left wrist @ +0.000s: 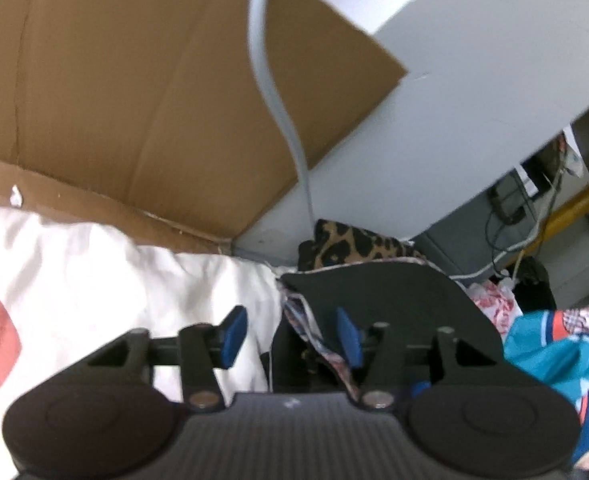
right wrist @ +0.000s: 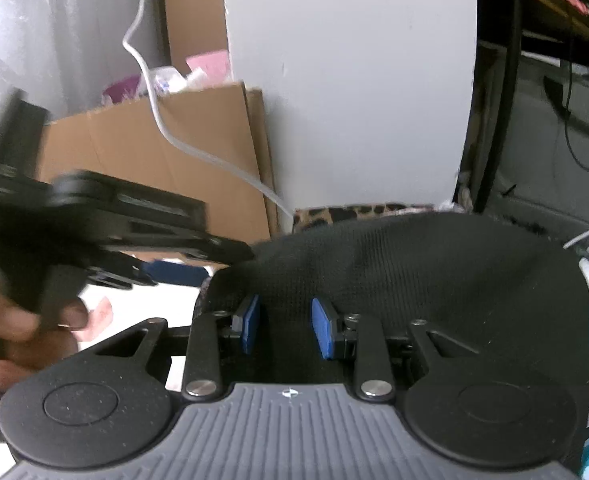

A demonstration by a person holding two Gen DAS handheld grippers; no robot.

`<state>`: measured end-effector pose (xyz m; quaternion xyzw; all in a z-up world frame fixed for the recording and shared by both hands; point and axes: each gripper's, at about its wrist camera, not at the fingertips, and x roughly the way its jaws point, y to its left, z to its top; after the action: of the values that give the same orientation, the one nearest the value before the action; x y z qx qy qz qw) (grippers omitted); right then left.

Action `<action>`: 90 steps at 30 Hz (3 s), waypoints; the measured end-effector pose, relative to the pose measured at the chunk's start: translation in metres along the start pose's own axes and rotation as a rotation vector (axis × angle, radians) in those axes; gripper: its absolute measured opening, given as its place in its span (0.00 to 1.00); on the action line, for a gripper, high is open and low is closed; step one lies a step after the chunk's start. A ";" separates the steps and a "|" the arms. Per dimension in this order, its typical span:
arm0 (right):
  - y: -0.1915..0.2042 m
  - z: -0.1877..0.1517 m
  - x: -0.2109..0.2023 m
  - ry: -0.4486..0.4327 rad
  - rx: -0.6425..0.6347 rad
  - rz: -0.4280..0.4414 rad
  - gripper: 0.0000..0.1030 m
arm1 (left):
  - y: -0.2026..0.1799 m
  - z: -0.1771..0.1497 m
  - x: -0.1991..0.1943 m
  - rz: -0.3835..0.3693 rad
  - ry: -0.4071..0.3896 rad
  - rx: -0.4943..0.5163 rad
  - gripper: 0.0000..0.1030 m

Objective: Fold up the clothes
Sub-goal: 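Lower the folded black shorts onto the duvet beside the pillow with both tools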

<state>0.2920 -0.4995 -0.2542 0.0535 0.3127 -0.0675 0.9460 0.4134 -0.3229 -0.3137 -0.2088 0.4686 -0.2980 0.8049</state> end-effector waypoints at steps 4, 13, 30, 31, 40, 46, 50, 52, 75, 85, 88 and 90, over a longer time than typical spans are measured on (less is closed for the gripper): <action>-0.011 -0.002 -0.017 -0.022 0.017 -0.003 0.34 | -0.001 0.003 0.011 -0.015 0.003 -0.003 0.52; -0.038 -0.020 -0.017 0.033 0.053 -0.020 0.37 | -0.007 0.007 0.003 0.061 -0.029 0.080 0.50; -0.063 -0.029 -0.063 0.001 0.115 -0.078 0.37 | -0.080 -0.026 -0.030 0.000 0.010 0.380 0.28; -0.066 -0.030 -0.064 0.001 0.115 -0.084 0.36 | -0.080 -0.030 -0.026 0.022 0.010 0.395 0.27; -0.101 -0.060 -0.077 0.041 0.136 -0.138 0.36 | -0.068 -0.038 0.001 0.085 0.028 0.422 0.30; -0.116 -0.088 -0.078 0.096 0.158 -0.172 0.37 | -0.068 -0.032 -0.007 0.064 0.015 0.399 0.26; -0.118 -0.095 -0.086 0.097 0.166 -0.187 0.37 | -0.073 -0.032 -0.020 0.042 0.010 0.397 0.26; -0.119 -0.096 -0.092 0.086 0.176 -0.188 0.36 | -0.078 -0.034 -0.026 0.021 0.017 0.420 0.26; -0.118 -0.063 -0.083 0.028 0.152 -0.213 0.37 | -0.076 -0.060 -0.016 0.023 0.071 0.529 0.28; -0.110 0.000 -0.049 -0.071 0.116 -0.228 0.37 | -0.068 -0.047 -0.023 -0.039 0.073 0.439 0.26; -0.106 0.013 -0.041 -0.084 0.104 -0.231 0.37 | -0.064 -0.037 -0.034 -0.070 0.027 0.392 0.26; -0.102 0.018 -0.037 -0.087 0.084 -0.229 0.37 | -0.064 -0.033 -0.035 -0.061 0.017 0.386 0.26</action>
<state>0.2560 -0.5995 -0.2237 0.0542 0.2723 -0.1903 0.9416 0.3530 -0.3481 -0.2674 -0.0625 0.4029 -0.4084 0.8167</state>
